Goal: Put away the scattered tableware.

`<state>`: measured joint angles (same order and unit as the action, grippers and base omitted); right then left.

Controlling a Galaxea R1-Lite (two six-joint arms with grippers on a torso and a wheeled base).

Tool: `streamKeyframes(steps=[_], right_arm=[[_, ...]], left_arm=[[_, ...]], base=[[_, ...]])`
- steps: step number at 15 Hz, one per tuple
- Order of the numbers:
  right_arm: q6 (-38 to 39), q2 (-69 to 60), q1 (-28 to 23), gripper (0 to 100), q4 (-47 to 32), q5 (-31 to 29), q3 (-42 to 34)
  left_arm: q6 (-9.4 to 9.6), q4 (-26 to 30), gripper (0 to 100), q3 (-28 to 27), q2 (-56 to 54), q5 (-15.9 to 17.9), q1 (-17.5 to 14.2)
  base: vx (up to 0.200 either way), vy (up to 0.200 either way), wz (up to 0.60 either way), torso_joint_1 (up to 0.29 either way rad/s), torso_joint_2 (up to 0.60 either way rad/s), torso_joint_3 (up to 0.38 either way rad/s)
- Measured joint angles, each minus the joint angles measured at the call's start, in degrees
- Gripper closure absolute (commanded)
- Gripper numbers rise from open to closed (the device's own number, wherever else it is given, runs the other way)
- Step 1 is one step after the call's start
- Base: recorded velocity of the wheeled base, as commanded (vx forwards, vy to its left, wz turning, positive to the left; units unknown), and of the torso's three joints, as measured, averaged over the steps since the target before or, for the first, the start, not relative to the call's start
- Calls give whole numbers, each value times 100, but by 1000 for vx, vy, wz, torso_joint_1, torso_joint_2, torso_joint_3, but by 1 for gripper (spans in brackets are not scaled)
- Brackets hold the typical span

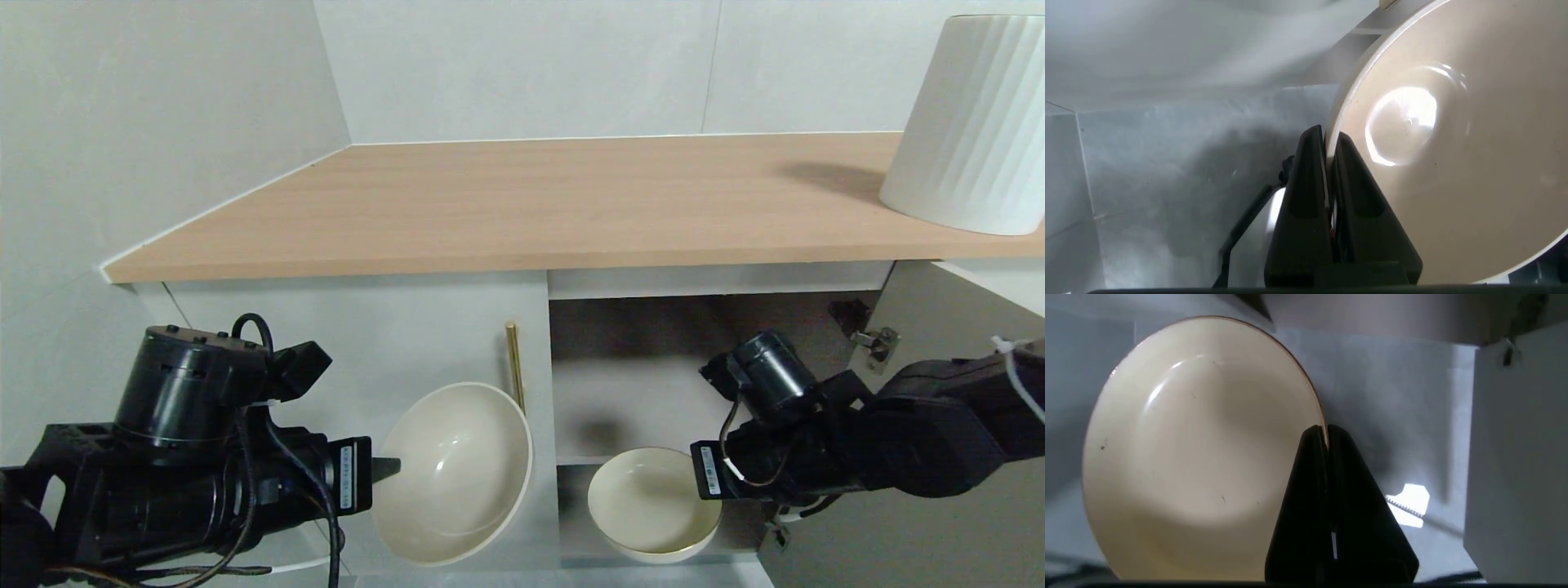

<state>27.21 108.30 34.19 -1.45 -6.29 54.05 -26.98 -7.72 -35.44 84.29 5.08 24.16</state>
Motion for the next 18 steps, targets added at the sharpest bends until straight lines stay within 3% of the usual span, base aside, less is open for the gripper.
streamKeyframes(steps=[5, 9, 18], right_arm=[[16, 1069, -471, 100, 1724, -183, 33], [18, 1794, -694, 100, 2666, -752, 138], [46, 2695, -1050, 100, 2805, -1325, 1019]], left_arm=[[2, 0, 100, 13, 13, -9, 56], [2, -5, 100, 30, 20, -9, 83], [0, -5, 100, 38, 66, -22, 108]], base=[[0, 0, 0, 0, 0, 0], [0, 0, 0, 0, 0, 0], [0, 0, 0, 0, 0, 0]])
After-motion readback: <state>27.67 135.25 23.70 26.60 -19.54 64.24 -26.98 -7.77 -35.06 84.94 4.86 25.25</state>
